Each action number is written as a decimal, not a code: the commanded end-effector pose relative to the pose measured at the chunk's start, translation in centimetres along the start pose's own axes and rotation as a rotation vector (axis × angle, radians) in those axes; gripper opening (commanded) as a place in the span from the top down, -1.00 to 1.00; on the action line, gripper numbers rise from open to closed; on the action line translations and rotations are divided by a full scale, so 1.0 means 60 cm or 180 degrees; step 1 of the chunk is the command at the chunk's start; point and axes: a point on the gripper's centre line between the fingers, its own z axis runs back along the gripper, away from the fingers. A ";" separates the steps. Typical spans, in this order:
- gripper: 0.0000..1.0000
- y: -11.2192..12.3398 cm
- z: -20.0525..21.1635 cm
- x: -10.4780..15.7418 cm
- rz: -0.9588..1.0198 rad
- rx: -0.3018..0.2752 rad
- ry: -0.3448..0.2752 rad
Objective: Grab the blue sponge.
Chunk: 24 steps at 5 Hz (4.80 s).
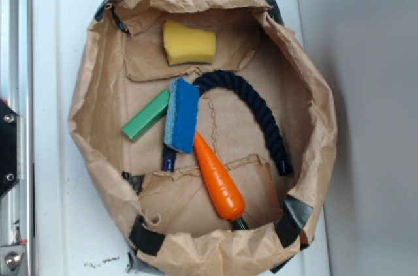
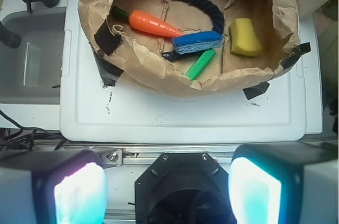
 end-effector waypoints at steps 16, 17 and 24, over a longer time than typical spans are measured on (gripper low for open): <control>-1.00 0.056 -0.331 0.194 0.2318 0.0255 -0.0185; -1.00 0.052 -0.351 0.181 0.2249 0.0338 -0.0233; 1.00 0.116 -0.150 0.178 0.2445 -0.0038 0.0029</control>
